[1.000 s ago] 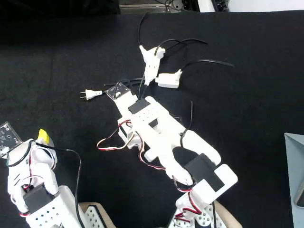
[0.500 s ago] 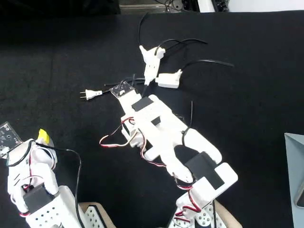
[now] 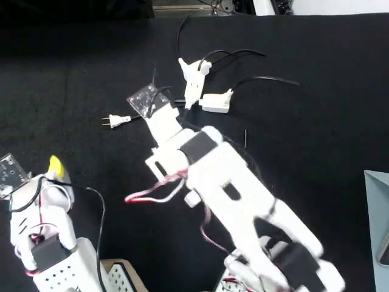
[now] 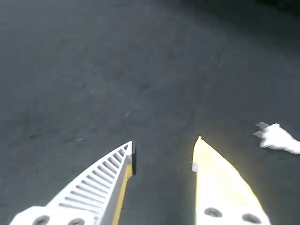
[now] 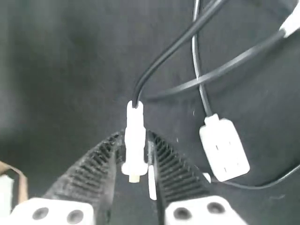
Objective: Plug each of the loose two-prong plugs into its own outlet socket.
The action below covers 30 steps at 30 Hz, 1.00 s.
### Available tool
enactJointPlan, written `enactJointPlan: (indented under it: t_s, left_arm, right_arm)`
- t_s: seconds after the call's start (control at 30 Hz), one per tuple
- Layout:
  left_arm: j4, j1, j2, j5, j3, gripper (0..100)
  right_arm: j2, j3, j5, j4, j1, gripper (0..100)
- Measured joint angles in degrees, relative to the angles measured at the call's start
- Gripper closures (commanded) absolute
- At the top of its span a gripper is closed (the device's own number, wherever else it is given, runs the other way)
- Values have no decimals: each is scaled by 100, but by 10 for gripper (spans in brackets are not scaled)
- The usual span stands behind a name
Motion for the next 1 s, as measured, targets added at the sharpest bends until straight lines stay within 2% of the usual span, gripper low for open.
enactJointPlan:
  t_s: [0.13,0.4,0.63,0.77,0.87,1.0]
  left_arm:
    - [-360,791,0,396,0,787]
    - [-536,2479,0,475,-422,787]
    - [35,4176,-26,466,-1512,787]
    - [378,5002,-26,62,-1811,787]
    - [510,5407,-26,-264,-1925,787]
    - [615,5424,-18,-413,-2048,787]
  right_arm:
    - [-949,264,0,-290,-229,987]
    - [-2479,1415,0,-809,-686,987]
    - [-2936,1829,-9,-862,-721,987]
    - [-2989,1837,-9,-844,-712,987]
    - [-2989,1837,0,-844,-712,987]
    - [-3103,1960,-9,-844,-712,987]
